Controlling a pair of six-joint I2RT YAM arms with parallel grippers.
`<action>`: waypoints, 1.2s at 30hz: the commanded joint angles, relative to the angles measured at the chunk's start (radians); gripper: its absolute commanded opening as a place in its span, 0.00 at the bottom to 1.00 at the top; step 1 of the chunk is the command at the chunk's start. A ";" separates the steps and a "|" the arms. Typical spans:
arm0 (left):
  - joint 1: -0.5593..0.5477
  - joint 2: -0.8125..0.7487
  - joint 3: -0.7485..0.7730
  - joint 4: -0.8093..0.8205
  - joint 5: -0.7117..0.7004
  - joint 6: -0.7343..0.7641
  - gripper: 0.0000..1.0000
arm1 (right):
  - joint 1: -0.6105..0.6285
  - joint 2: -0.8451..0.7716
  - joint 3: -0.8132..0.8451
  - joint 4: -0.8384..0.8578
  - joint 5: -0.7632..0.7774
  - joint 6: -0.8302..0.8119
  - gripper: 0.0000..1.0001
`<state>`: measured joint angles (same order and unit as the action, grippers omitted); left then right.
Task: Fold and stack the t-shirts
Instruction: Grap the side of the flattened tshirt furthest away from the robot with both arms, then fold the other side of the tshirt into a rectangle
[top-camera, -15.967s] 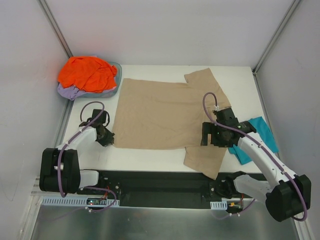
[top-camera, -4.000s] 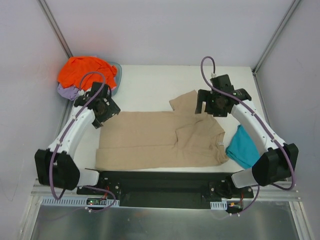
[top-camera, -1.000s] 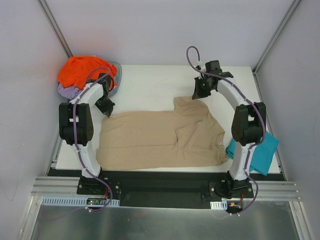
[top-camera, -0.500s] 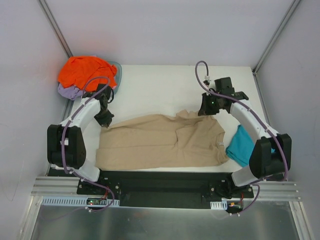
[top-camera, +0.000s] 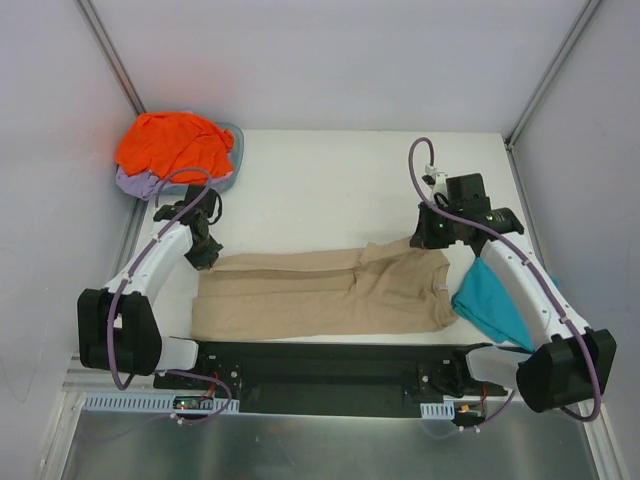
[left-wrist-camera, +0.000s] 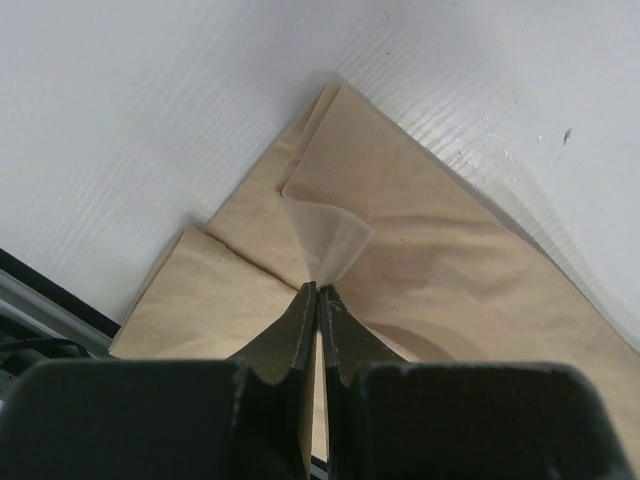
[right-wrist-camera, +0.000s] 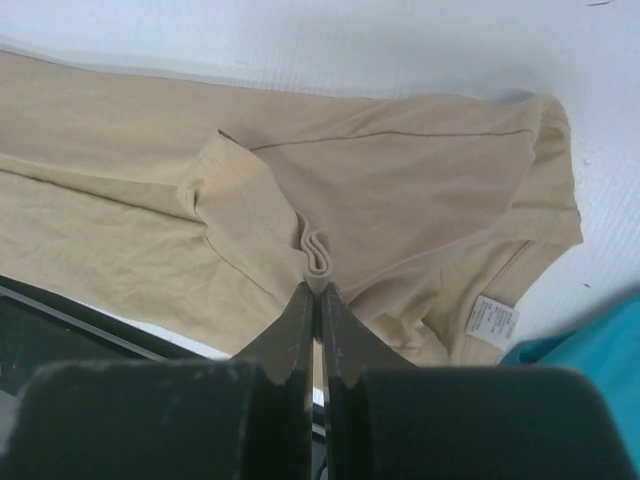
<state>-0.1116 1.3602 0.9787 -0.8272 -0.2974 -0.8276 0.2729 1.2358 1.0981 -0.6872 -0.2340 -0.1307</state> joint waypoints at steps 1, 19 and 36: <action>-0.002 -0.079 -0.018 -0.021 -0.026 -0.019 0.00 | 0.006 -0.076 -0.014 -0.049 0.016 0.003 0.02; -0.011 -0.141 -0.170 -0.021 0.009 -0.036 0.02 | 0.012 -0.153 -0.167 -0.078 0.006 0.039 0.08; -0.017 -0.300 -0.115 -0.084 0.067 -0.051 0.99 | 0.029 -0.151 -0.187 -0.207 0.075 0.180 0.97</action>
<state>-0.1192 1.0725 0.7860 -0.8864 -0.2729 -0.8864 0.2970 1.1049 0.8051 -0.8806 -0.1795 0.0494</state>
